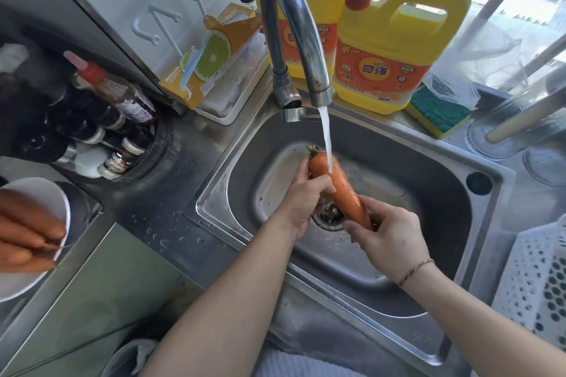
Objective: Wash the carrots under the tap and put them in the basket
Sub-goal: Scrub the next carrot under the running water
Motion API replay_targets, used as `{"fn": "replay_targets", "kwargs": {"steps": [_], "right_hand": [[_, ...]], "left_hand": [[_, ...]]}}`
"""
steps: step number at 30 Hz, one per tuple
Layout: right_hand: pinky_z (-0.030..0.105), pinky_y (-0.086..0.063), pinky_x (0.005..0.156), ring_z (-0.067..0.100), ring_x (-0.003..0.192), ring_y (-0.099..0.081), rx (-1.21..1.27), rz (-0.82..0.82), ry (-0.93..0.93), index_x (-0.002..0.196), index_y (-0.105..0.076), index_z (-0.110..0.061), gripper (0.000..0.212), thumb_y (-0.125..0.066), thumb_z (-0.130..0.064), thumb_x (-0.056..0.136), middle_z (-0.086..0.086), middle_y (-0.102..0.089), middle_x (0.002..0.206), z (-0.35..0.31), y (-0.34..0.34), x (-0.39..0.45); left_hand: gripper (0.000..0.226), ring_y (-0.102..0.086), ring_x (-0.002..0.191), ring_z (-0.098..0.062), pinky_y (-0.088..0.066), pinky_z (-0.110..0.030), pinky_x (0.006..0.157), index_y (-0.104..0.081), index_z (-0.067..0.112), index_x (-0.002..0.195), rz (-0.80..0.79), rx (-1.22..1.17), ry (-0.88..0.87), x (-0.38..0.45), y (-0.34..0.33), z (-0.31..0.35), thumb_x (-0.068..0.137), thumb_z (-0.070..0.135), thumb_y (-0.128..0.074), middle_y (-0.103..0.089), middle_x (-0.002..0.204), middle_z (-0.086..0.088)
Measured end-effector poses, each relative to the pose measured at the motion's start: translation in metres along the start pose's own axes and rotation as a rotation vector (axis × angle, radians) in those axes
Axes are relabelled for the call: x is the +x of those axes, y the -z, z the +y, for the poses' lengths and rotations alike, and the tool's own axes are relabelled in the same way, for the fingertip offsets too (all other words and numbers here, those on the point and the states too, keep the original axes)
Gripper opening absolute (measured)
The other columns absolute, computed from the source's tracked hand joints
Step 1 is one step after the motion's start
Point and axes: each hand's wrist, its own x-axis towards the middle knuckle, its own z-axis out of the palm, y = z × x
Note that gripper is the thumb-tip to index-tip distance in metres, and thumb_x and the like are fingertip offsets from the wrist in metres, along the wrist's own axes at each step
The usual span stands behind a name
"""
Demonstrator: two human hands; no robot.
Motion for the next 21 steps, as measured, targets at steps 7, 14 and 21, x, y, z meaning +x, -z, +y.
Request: {"fn": "replay_targets", "kwargs": {"steps": [7, 14, 21], "right_hand": [[0.033, -0.049, 0.04, 0.031, 0.043, -0.06, -0.575, 0.27, 0.42, 0.115, -0.069, -0.003, 0.047, -0.082, -0.015, 0.072, 0.007, -0.072, 0.075, 0.013, -0.009, 0.0], [0.034, -0.049, 0.04, 0.032, 0.044, -0.061, -0.583, 0.273, 0.408, 0.117, -0.069, -0.005, 0.05, -0.084, -0.015, 0.07, 0.005, -0.072, 0.078, 0.02, -0.007, 0.006], [0.033, -0.046, 0.037, 0.032, 0.04, -0.058, -0.607, 0.261, 0.423, 0.116, -0.07, -0.005, 0.042, -0.073, -0.018, 0.076, 0.005, -0.072, 0.075, 0.019, -0.011, 0.006]], "left_hand": [[0.037, -0.06, 0.077, -0.015, -0.043, -0.035, 0.077, -0.062, 0.024, 0.099, 0.08, -0.047, 0.143, 0.003, -0.003, 0.005, 0.092, 0.052, -0.039, -0.065, 0.088, -0.001], [0.04, -0.049, 0.067, -0.014, -0.04, -0.021, 0.052, -0.049, 0.021, 0.115, 0.039, 0.048, 0.058, -0.004, -0.003, 0.004, 0.076, 0.012, -0.054, -0.053, 0.086, -0.003], [0.043, -0.05, 0.066, -0.013, -0.037, -0.03, 0.062, -0.053, 0.026, 0.106, 0.076, 0.003, 0.129, -0.005, -0.005, 0.006, 0.065, 0.036, -0.053, -0.056, 0.08, 0.002]]}}
